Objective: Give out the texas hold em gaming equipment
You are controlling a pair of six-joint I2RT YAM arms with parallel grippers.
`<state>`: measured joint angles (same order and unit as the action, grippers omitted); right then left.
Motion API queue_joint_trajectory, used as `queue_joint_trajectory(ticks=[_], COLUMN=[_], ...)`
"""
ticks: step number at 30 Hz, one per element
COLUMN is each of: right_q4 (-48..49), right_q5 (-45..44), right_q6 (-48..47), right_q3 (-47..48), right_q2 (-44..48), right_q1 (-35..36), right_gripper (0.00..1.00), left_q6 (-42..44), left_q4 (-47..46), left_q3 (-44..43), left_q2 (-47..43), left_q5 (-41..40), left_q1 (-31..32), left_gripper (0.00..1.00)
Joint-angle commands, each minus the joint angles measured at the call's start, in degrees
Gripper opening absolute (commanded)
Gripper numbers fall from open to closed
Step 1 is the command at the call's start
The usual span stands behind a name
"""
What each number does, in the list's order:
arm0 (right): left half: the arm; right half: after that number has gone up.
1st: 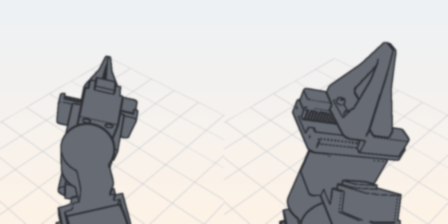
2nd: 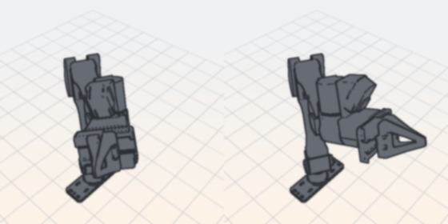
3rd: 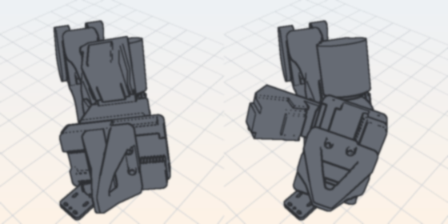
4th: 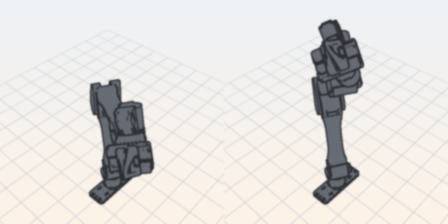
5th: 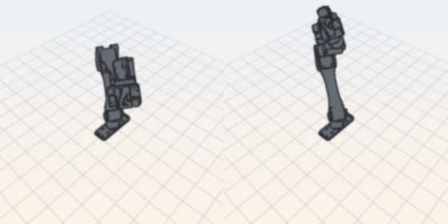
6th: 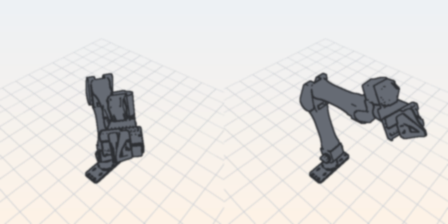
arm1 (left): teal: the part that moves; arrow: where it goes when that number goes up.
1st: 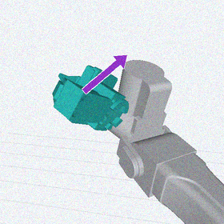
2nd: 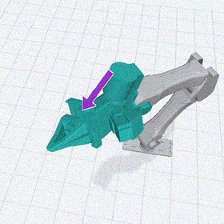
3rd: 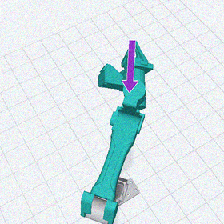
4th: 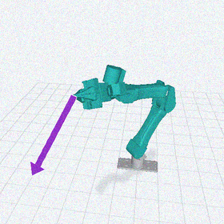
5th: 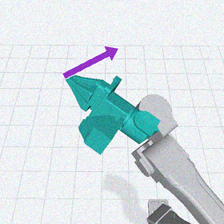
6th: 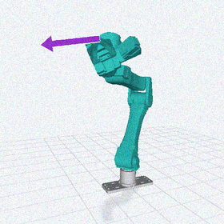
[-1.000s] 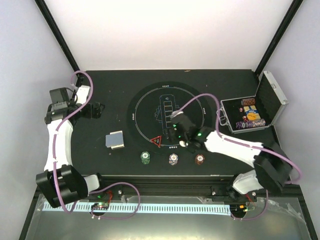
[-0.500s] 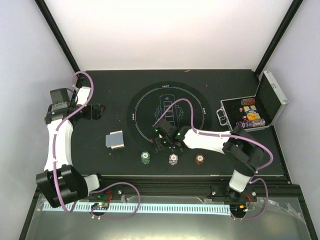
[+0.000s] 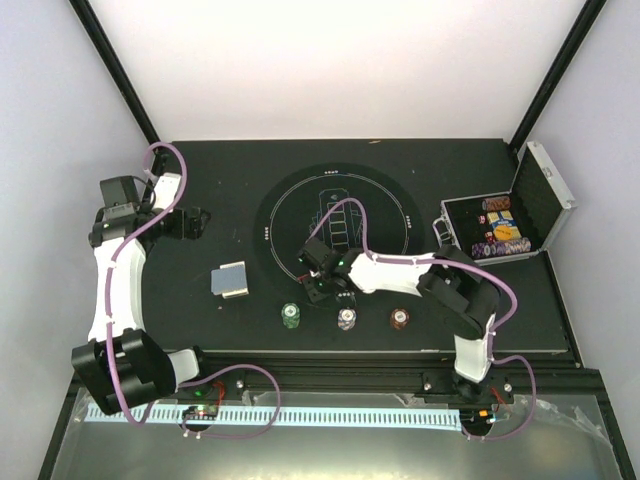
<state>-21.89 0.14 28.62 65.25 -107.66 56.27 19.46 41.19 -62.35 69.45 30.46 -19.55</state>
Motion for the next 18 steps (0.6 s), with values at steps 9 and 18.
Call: queue_joint_trajectory(ticks=[9,18], right_q4=[-7.47,-14.34], right_q5=[-6.55,-3.55], right_q6=[-5.82,-8.85], right_q3=[16.63,38.13], right_q2=[-11.83,-23.19], right_q1=[-0.22,-2.57], right_gripper=[0.34,0.34], left_q6=[-0.73,0.40], left_q4=[2.76,5.00], left_q3=[-3.37,-3.20], left_q2=[1.29,1.55], left_q5=[0.59,-0.15], left_q1=[-0.34,-0.31], left_gripper=[0.99,0.99])
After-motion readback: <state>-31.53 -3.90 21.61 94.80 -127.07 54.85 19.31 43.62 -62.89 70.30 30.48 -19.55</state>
